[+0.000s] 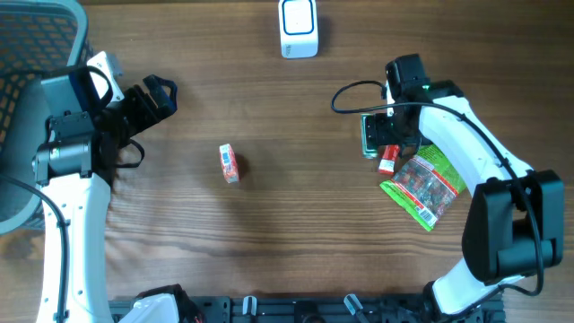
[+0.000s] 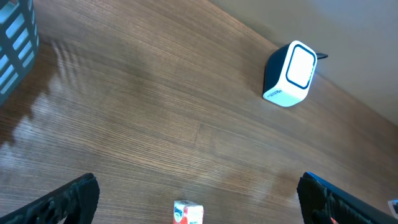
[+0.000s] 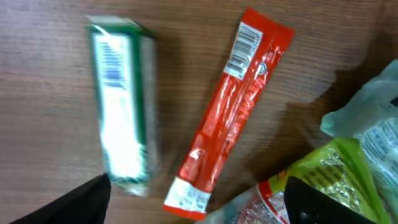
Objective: Scan the item barcode
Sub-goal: 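Carry the green-white box back toward the right side of the table, then release the box and move the right gripper left over the orange tissue pack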
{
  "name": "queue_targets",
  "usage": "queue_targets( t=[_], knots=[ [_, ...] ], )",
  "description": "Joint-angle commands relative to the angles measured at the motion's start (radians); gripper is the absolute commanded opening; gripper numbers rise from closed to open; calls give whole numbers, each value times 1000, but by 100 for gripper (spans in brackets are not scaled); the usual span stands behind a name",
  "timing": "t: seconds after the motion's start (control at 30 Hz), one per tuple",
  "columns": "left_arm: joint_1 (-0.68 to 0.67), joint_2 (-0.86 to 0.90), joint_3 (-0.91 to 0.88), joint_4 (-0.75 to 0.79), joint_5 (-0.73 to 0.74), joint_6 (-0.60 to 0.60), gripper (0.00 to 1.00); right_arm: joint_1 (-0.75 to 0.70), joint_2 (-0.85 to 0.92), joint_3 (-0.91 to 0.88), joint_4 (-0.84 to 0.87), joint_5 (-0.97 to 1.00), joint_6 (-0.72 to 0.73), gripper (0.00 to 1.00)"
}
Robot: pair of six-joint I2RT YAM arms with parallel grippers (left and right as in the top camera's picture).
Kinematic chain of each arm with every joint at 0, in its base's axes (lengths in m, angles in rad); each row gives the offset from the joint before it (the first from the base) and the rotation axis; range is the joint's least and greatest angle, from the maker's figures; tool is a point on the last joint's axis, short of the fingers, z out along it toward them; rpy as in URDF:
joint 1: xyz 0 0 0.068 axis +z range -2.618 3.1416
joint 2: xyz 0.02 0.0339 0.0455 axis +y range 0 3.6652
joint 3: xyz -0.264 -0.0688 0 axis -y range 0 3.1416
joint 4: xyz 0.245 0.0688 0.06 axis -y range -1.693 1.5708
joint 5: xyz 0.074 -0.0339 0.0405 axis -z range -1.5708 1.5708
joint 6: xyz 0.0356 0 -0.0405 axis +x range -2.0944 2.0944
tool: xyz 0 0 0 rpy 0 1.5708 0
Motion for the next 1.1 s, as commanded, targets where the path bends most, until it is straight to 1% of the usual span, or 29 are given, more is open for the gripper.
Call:
queue_targets(
  t=[0.0, 0.07, 0.13, 0.17, 0.23, 0.27, 0.3, 0.37, 0.43, 0.53, 0.6, 0.67, 0.77, 0.8, 0.93, 1.0, 1.07],
  knots=[
    [5, 3, 14, 3, -2, 17, 100, -4, -59, 97, -41, -35, -35, 92],
    [5, 3, 14, 3, -2, 17, 100, -4, -104, 129, 7, -271, -35, 100],
    [5, 3, 14, 3, -2, 17, 100, -4, -134, 131, 69, -449, -27, 100],
    [5, 3, 14, 3, -2, 17, 100, -3, -139, 131, 108, -536, 15, 100],
    [5, 3, 14, 3, -2, 17, 100, 23, -136, 129, 141, -637, 102, 87],
    [5, 3, 14, 3, -2, 17, 100, 67, -133, 129, 155, -640, 103, 78],
    [5, 3, 14, 3, -2, 17, 100, 110, -129, 129, 168, -616, 106, 75],
    [5, 3, 14, 3, -2, 17, 100, 231, -107, 129, 214, -504, 154, 75],
    [5, 3, 14, 3, -2, 17, 100, 381, -65, 129, 285, -327, 215, 75],
    [5, 3, 14, 3, -2, 17, 100, 515, -6, 129, 347, -167, 288, 77],
    [5, 3, 13, 3, -2, 17, 100, 575, 42, 129, 372, -110, 358, 76],
    [5, 3, 14, 3, -2, 17, 100, 607, 97, 129, 417, -143, 387, 75],
    [5, 3, 13, 3, -2, 17, 100, 638, 171, 129, 505, -229, 361, 75],
    [5, 3, 14, 3, -2, 17, 100, 649, 201, 129, 540, -251, 361, 73],
    [5, 3, 14, 3, -2, 17, 100, 678, 286, 129, 594, -229, 362, 70],
    [5, 3, 14, 3, -2, 17, 100, 680, 289, 129, 595, -229, 363, 68],
    [5, 3, 14, 3, -2, 17, 100, 680, 289, 129, 600, -229, 362, 63]
  ],
)
